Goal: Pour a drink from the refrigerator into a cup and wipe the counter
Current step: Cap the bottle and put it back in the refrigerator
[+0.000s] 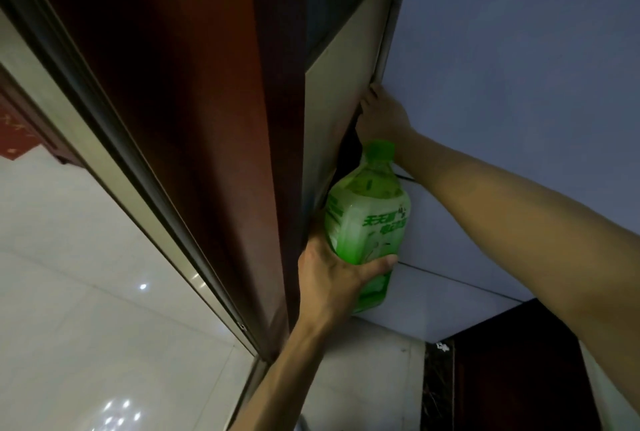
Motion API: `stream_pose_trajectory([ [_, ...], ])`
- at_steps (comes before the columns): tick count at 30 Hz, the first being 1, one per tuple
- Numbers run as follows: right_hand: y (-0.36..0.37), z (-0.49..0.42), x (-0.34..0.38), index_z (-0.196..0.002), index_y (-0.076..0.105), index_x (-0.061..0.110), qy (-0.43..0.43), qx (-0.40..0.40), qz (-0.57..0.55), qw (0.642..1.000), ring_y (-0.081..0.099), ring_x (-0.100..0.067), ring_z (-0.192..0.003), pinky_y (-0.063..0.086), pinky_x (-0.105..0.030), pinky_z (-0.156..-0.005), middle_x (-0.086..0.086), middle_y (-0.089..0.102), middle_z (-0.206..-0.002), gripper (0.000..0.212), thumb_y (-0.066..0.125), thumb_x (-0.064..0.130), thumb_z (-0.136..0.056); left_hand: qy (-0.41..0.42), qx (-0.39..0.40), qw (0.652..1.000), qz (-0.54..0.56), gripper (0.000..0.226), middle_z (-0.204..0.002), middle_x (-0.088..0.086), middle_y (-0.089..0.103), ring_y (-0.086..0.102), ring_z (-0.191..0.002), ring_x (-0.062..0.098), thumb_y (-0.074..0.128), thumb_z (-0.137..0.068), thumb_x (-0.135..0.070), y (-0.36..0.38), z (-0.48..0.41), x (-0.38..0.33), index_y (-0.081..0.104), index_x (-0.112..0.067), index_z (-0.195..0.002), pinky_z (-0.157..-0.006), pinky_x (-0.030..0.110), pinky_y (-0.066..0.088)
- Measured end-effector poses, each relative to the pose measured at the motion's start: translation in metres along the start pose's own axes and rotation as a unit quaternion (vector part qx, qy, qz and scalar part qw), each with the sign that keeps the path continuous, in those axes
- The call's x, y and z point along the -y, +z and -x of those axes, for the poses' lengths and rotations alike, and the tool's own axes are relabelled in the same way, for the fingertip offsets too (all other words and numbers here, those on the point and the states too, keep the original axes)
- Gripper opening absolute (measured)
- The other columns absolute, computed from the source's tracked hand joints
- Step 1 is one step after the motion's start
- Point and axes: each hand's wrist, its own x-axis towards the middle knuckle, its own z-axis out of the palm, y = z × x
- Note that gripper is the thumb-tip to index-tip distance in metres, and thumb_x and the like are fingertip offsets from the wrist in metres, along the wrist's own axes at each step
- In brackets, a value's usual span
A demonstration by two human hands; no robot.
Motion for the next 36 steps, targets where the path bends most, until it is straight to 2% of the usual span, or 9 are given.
stream_pose_trajectory([
  [9, -0.014, 0.014, 0.001, -0.147, 0.024, -0.005, -0.055, 0.021, 0.070, 0.996, 0.012, -0.036, -0.146, -0.004, -0.044, -0.121, -0.022, 0.021, -0.156, 0.061, 0.029, 0.037, -0.103, -0.031, 0.014, 0.997, 0.064, 0.091, -0.106, -0.007, 0.069, 0.069, -0.096, 0.011, 0.089, -0.039, -0.057, -0.012, 0.016, -0.005, 0.053, -0.021, -0.115, -0.078, 0.039, 0.062],
  [13, -0.017, 0.026, 0.006, -0.118, 0.062, 0.002, -0.058, -0.003, 0.092, 0.994, 0.037, -0.038, -0.133, 0.006, -0.046, -0.118, -0.021, 0.053, -0.133, 0.043, 0.052, 0.036, -0.095, -0.042, 0.018, 0.995, 0.085, 0.083, -0.108, -0.006, 0.069, 0.070, -0.097, 0.012, 0.096, -0.047, -0.040, -0.019, 0.023, 0.000, 0.051, -0.021, -0.113, -0.076, 0.036, 0.062],
  [18, -0.006, 0.067, 0.019, -0.125, 0.061, 0.003, -0.079, -0.078, 0.079, 0.991, 0.024, -0.035, -0.142, 0.004, -0.041, -0.120, -0.019, 0.045, -0.144, 0.039, 0.045, 0.026, -0.097, -0.032, -0.009, 0.994, 0.107, 0.077, -0.105, -0.007, 0.070, 0.070, -0.095, 0.012, 0.097, -0.051, -0.033, -0.029, 0.035, 0.003, 0.052, -0.020, -0.112, -0.075, 0.039, 0.062],
  [24, -0.007, 0.137, 0.047, -0.106, 0.072, 0.006, -0.094, -0.140, 0.081, 0.982, 0.048, -0.029, -0.128, 0.016, -0.039, -0.117, -0.014, 0.063, -0.125, 0.031, 0.051, 0.023, -0.091, -0.013, -0.023, 0.992, 0.125, 0.088, -0.110, -0.006, 0.069, 0.070, -0.101, 0.016, 0.095, -0.049, -0.035, -0.044, 0.058, 0.008, 0.051, -0.024, -0.125, -0.080, 0.044, 0.061],
  [26, -0.004, 0.161, 0.058, -0.084, 0.075, 0.005, -0.096, -0.173, 0.042, 0.979, 0.062, -0.030, -0.109, 0.025, -0.038, -0.110, -0.017, 0.070, -0.104, 0.035, 0.041, 0.009, -0.084, -0.006, -0.032, 0.993, 0.116, 0.090, -0.110, -0.007, 0.068, 0.069, -0.101, 0.013, 0.096, -0.050, -0.034, -0.046, 0.068, 0.008, 0.050, -0.024, -0.126, -0.081, 0.044, 0.061],
  [28, -0.008, 0.187, 0.061, -0.068, 0.074, 0.003, -0.109, -0.214, 0.009, 0.971, 0.067, -0.030, -0.088, 0.032, -0.035, -0.101, -0.016, 0.070, -0.081, 0.023, 0.052, 0.010, -0.072, -0.002, -0.040, 0.993, 0.114, 0.090, -0.109, -0.008, 0.068, 0.068, -0.100, 0.012, 0.095, -0.048, -0.037, -0.047, 0.080, 0.008, 0.050, -0.025, -0.125, -0.081, 0.044, 0.061],
  [30, -0.009, 0.213, 0.060, -0.082, 0.073, 0.002, -0.122, -0.169, 0.036, 0.977, 0.060, -0.032, -0.099, 0.029, -0.035, -0.106, -0.015, 0.067, -0.092, 0.018, 0.065, 0.009, -0.069, 0.002, -0.036, 0.993, 0.116, 0.092, -0.109, -0.009, 0.068, 0.068, -0.101, 0.011, 0.092, -0.045, -0.045, -0.048, 0.093, 0.008, 0.050, -0.027, -0.125, -0.082, 0.044, 0.061],
  [32, -0.010, 0.245, 0.061, -0.099, 0.067, 0.006, -0.132, -0.106, 0.060, 0.984, 0.049, -0.029, -0.110, 0.025, -0.037, -0.113, -0.009, 0.059, -0.102, 0.022, 0.059, 0.009, -0.079, 0.014, -0.015, 0.994, 0.105, 0.093, -0.109, -0.009, 0.067, 0.068, -0.100, 0.009, 0.091, -0.045, -0.045, -0.050, 0.110, 0.007, 0.049, -0.026, -0.127, -0.081, 0.040, 0.061],
  [36, -0.014, 0.313, 0.061, -0.075, 0.069, 0.013, -0.126, -0.163, 0.043, 0.978, 0.060, -0.025, -0.087, 0.046, -0.037, -0.099, -0.003, 0.063, -0.078, 0.013, 0.058, 0.010, -0.070, 0.032, 0.010, 0.996, 0.087, 0.090, -0.110, -0.008, 0.067, 0.067, -0.099, 0.007, 0.096, -0.051, -0.031, -0.051, 0.152, 0.008, 0.049, -0.024, -0.128, -0.079, 0.034, 0.061],
])
